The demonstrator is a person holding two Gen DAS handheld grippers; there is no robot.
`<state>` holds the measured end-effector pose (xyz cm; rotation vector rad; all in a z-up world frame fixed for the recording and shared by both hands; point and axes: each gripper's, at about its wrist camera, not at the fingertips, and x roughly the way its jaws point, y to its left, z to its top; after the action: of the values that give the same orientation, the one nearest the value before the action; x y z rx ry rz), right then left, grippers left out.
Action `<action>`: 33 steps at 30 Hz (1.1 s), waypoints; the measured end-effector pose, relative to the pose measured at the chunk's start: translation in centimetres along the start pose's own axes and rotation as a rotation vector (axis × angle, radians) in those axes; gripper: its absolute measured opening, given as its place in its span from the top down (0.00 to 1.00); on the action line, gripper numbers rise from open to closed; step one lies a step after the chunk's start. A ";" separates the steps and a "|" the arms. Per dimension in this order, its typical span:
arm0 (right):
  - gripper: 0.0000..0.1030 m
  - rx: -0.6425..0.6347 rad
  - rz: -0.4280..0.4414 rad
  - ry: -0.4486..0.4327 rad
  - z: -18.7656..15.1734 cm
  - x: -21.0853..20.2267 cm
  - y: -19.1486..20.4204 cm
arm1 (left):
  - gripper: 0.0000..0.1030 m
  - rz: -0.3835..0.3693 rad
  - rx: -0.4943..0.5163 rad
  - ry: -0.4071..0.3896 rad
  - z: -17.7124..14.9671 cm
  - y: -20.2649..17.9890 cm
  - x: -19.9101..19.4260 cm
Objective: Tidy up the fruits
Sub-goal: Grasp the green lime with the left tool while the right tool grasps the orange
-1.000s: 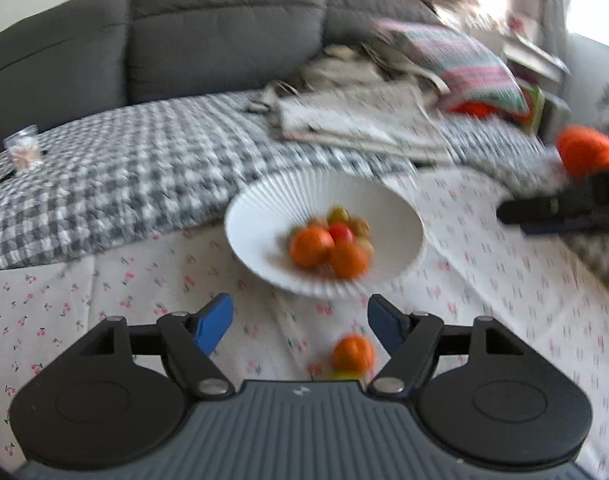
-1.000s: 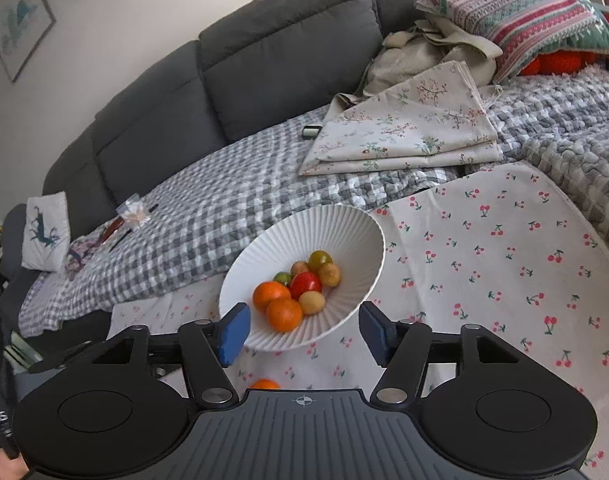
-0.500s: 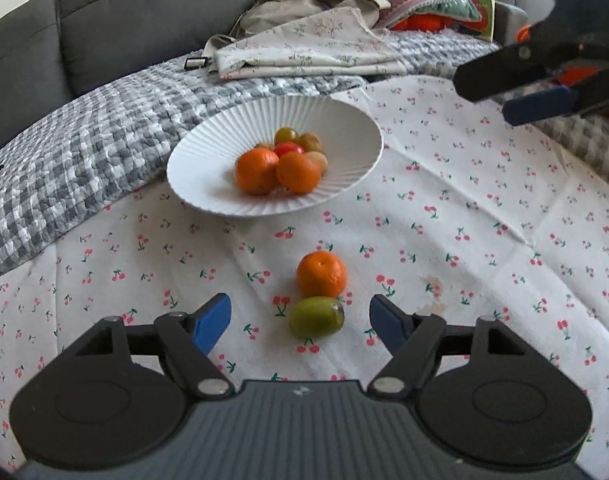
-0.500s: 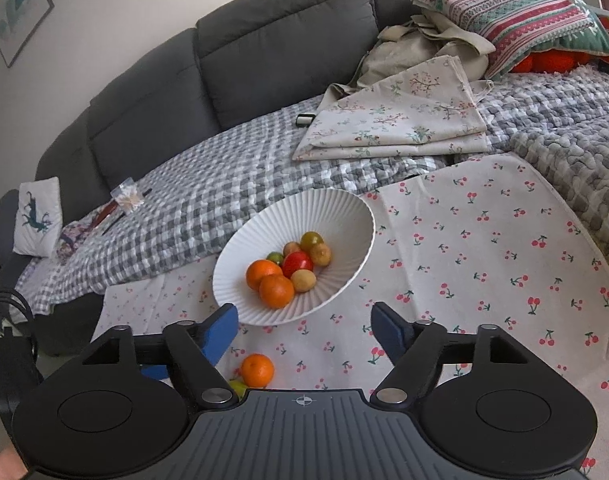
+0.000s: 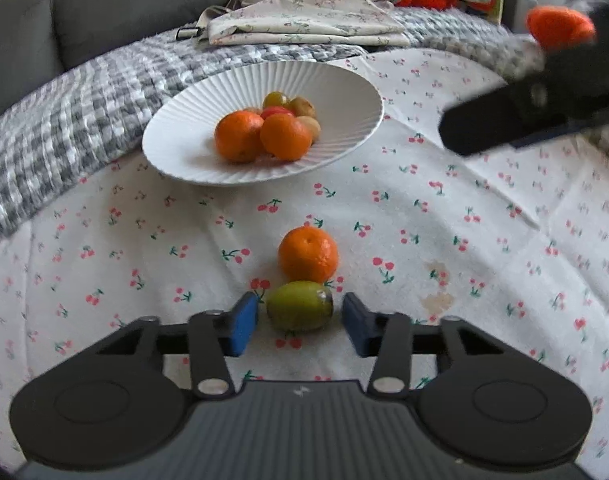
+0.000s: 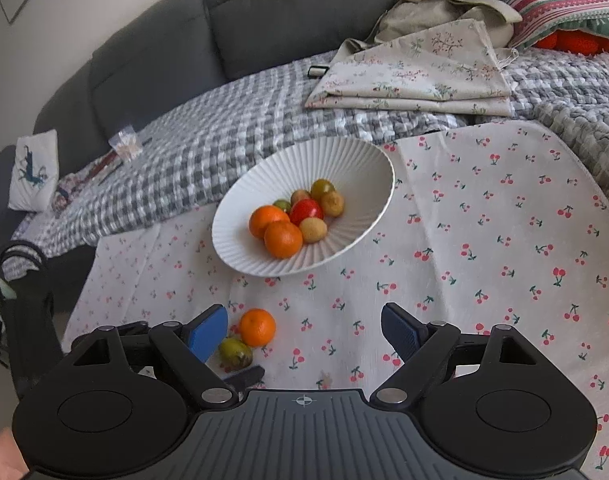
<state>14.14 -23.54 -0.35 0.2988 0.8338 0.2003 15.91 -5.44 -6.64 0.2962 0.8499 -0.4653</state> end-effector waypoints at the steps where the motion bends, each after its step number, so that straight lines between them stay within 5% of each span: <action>1: 0.17 -0.003 -0.004 0.003 -0.1 0.2 0.0 | 0.68 -0.001 -0.014 0.002 0.1 0.1 0.0; 8: 0.17 -0.017 -0.022 0.029 -0.4 1.4 -0.2 | 0.68 0.006 -0.099 0.026 0.4 1.6 -0.7; 22: 0.17 -0.120 -0.007 0.092 -2.0 5.9 2.0 | 0.68 0.183 -0.404 0.012 0.2 9.1 -3.4; 33: 0.19 -0.256 0.033 0.055 -3.8 9.1 5.5 | 0.68 0.191 -0.450 -0.006 0.3 10.1 -3.6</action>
<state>16.94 -15.02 -7.24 0.0673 0.8477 0.3438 19.20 4.11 -2.97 -0.0405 0.8860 -0.0898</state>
